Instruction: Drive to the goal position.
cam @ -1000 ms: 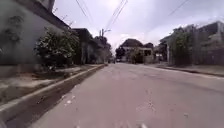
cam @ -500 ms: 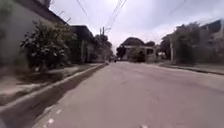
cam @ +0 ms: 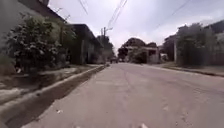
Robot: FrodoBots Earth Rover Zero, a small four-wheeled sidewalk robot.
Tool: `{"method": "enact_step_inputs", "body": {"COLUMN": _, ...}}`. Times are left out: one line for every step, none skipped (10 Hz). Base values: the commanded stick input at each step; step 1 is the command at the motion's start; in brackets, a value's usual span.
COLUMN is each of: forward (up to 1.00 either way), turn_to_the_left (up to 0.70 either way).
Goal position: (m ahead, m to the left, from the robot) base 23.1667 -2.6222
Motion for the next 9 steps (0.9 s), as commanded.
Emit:
{"method": "enact_step_inputs", "body": {"forward": 1.0, "turn_to_the_left": 0.0}}
{"method": "enact_step_inputs", "body": {"forward": 1.0, "turn_to_the_left": 0.0}}
{"method": "enact_step_inputs", "body": {"forward": 1.0, "turn_to_the_left": 0.0}}
{"method": "enact_step_inputs", "body": {"forward": 1.0, "turn_to_the_left": 0.0}}
{"method": "enact_step_inputs", "body": {"forward": 1.0, "turn_to_the_left": 0.0}}
{"method": "enact_step_inputs", "body": {"forward": 1.0, "turn_to_the_left": 0.0}}
{"method": "enact_step_inputs", "body": {"forward": 1.0, "turn_to_the_left": 0.0}}
{"method": "enact_step_inputs", "body": {"forward": 1.0, "turn_to_the_left": 0.0}}
{"method": "enact_step_inputs", "body": {"forward": 1.0, "turn_to_the_left": 0.0}}
